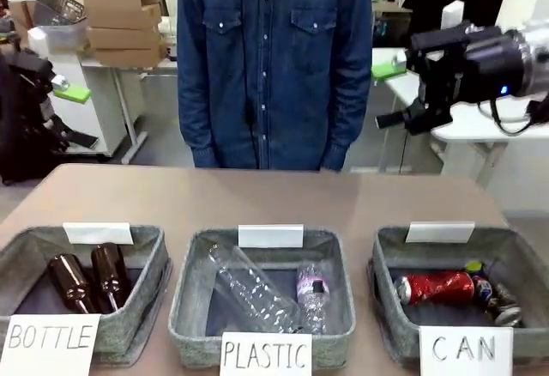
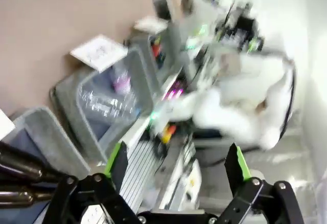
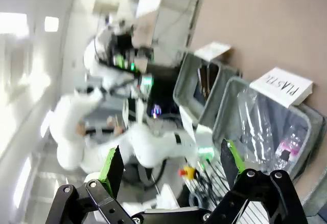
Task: Sort the can waste into the basket.
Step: Pick up the can waste from the table and place it in the right Fabric basket.
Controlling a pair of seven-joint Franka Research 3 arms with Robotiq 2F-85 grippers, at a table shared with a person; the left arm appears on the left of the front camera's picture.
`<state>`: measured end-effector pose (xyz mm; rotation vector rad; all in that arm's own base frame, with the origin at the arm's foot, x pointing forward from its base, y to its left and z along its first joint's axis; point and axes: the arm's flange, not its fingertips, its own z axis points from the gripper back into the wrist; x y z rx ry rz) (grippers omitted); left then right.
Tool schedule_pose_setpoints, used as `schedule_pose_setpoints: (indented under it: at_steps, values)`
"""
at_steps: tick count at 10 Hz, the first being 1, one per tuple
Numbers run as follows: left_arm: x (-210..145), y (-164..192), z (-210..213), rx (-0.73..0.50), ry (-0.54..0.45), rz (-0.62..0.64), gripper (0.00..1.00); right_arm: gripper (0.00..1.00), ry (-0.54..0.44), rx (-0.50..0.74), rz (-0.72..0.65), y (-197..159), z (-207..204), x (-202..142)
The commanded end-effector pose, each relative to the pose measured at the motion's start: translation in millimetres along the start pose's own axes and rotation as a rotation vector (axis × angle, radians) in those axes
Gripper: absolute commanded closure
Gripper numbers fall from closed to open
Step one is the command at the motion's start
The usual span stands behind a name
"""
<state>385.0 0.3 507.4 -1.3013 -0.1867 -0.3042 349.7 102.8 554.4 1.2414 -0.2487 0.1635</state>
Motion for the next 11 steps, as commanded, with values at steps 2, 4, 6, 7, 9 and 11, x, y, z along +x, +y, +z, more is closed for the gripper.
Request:
schedule_pose_setpoints:
  at_steps: [2, 4, 6, 7, 9, 11]
  values:
    - [6, -20, -15, 0.058, 0.135, -0.054, 0.00, 0.00, 0.000, 0.000, 0.000, 0, 0, 0]
    - [6, -20, -15, 0.058, 0.135, -0.054, 0.00, 0.00, 0.000, 0.000, 0.000, 0, 0, 0]
    - [6, -20, -15, 0.058, 0.135, -0.054, 0.00, 0.00, 0.000, 0.000, 0.000, 0, 0, 0]
    - [6, -20, -15, 0.058, 0.135, -0.054, 0.00, 0.00, 0.000, 0.000, 0.000, 0, 0, 0]
    - [6, -20, -15, 0.058, 0.135, -0.054, 0.00, 0.00, 0.000, 0.000, 0.000, 0, 0, 0]
    - [6, -20, -15, 0.058, 0.135, -0.054, 0.00, 0.00, 0.000, 0.000, 0.000, 0, 0, 0]
